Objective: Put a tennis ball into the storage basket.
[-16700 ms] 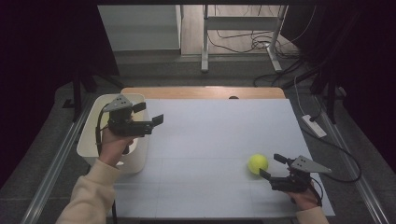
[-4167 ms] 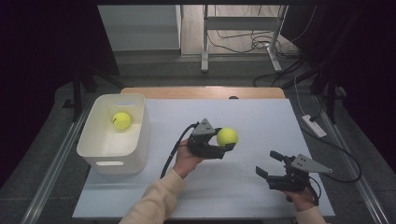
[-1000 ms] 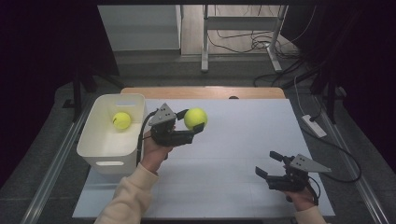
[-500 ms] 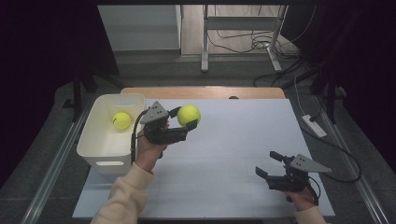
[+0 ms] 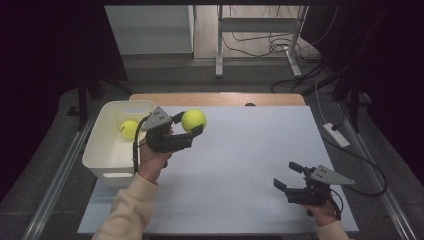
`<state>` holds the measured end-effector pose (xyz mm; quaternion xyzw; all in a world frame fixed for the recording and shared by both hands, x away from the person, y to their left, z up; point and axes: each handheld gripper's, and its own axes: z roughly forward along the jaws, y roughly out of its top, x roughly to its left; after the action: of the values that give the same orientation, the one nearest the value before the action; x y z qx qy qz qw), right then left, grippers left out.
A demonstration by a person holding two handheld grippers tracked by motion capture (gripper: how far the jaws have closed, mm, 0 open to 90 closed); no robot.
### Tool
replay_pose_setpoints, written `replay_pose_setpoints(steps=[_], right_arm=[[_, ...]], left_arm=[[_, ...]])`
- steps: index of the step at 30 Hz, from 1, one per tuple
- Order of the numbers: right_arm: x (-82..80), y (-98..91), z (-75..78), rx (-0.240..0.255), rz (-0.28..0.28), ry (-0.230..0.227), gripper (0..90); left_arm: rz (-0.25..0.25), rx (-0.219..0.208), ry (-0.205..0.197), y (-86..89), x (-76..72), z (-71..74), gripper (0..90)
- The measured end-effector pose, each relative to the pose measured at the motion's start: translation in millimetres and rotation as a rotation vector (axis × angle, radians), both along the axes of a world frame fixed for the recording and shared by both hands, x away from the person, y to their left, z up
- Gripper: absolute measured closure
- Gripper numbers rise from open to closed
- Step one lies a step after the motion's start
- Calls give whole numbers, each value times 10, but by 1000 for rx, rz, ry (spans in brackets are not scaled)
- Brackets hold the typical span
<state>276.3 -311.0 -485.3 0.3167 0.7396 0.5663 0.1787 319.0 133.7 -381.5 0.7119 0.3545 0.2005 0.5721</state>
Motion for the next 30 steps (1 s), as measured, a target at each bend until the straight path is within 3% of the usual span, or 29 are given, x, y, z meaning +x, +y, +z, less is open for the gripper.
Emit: replay_pose_setpoints(steps=[30], right_arm=[[4, -3, 1, 2, -1, 0, 117]], left_arm=[[62, 14, -14, 236, -17, 107, 274]])
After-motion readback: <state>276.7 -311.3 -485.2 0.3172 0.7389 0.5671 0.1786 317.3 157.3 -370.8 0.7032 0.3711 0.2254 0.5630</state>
